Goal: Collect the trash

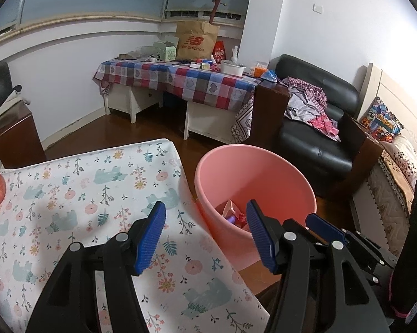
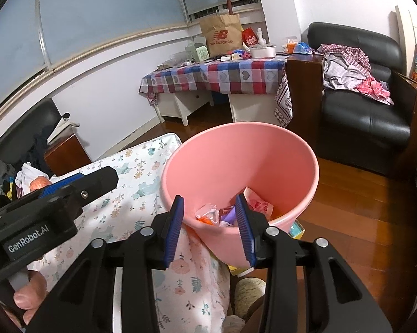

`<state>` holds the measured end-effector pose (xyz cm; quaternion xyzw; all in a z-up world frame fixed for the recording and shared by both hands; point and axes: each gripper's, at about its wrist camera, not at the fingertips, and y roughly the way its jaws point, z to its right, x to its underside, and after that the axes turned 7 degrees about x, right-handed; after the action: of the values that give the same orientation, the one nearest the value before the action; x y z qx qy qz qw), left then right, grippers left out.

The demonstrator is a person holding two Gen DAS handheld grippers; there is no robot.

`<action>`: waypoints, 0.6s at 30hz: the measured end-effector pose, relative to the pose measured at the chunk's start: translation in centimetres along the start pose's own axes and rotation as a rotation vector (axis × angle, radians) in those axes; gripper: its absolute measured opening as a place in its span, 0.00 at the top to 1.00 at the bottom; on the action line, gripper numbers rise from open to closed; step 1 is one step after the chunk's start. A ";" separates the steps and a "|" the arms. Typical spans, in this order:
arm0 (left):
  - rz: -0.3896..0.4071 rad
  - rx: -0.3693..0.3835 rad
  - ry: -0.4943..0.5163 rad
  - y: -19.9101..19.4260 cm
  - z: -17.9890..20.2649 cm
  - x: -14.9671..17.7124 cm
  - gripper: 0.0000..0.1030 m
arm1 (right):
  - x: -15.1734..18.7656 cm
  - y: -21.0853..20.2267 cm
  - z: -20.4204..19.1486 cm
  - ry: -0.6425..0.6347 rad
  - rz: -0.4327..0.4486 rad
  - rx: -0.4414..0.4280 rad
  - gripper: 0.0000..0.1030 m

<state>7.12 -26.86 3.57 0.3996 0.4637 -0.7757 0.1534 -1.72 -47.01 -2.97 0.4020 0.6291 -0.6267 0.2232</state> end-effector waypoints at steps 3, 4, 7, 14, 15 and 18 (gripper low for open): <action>0.006 -0.001 -0.003 -0.6 0.0 0.1 0.42 | 0.0 -0.4 -0.3 -0.004 0.005 -0.006 0.62; 0.008 -0.002 -0.003 -0.8 -0.1 0.2 0.42 | 0.0 -0.5 -0.3 -0.005 0.007 -0.007 0.62; 0.016 -0.002 -0.003 -1.5 -0.3 0.4 0.43 | 0.2 -1.0 -0.6 -0.006 0.016 -0.008 0.61; 0.031 0.001 0.000 -2.8 -0.6 0.8 0.43 | 0.5 -1.8 -1.5 -0.018 0.033 -0.008 0.53; 0.034 0.002 0.001 -3.0 -0.6 0.9 0.43 | 0.6 -2.0 -1.6 -0.020 0.037 -0.007 0.51; 0.038 0.001 0.004 -3.2 -0.6 0.9 0.43 | 0.6 -2.2 -2.0 -0.031 0.044 -0.004 0.51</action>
<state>4.87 -24.50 4.64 0.4098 0.4558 -0.7723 0.1670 -3.39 -44.74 -1.86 0.4056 0.6178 -0.6266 0.2473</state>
